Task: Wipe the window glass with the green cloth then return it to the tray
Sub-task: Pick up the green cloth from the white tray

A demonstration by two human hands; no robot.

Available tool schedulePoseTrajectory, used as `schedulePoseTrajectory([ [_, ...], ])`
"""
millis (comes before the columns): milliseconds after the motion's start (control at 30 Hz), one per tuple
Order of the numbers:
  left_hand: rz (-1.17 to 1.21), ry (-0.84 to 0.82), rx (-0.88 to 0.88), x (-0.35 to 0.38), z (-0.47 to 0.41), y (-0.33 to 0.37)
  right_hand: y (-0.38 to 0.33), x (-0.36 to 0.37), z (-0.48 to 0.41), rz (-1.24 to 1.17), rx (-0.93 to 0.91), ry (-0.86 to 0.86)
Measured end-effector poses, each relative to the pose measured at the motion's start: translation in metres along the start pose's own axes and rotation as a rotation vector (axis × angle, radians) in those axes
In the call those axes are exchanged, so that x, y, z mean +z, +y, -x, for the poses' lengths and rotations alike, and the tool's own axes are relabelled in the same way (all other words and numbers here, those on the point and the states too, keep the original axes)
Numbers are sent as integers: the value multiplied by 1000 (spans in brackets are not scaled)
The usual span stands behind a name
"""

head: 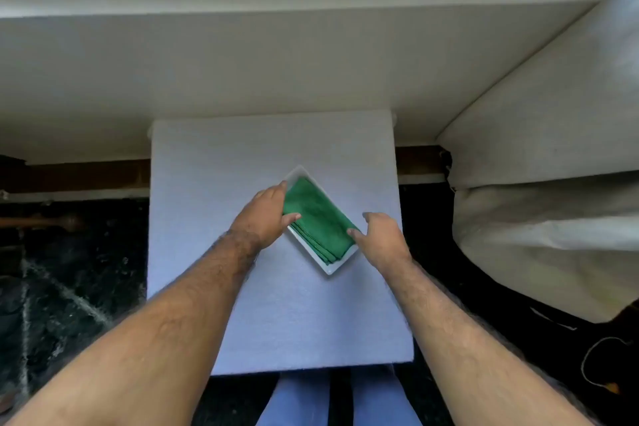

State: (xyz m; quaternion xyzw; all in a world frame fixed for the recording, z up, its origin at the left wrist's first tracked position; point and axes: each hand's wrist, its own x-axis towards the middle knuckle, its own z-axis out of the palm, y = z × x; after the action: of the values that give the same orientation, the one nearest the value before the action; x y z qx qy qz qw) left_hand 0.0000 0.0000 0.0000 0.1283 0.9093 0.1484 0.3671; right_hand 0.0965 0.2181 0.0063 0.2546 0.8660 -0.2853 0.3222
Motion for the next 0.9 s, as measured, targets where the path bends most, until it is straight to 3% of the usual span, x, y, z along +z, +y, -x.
schedulePoseTrajectory([
  [300, -218, 132, -118, 41, -36, -1, 12, 35, -32, 169, -68, 62],
  [467, -211, 187, -149, 50, -51, -1, 16, 39, -44, 141, -55, 95],
  [600, -105, 163, -184, 44, -51, 2, 16, 36, -42, 64, -14, 94],
  [900, 482, 133, -289, 1, -8, 6, 7, -2, -2, -210, 12, 62],
])
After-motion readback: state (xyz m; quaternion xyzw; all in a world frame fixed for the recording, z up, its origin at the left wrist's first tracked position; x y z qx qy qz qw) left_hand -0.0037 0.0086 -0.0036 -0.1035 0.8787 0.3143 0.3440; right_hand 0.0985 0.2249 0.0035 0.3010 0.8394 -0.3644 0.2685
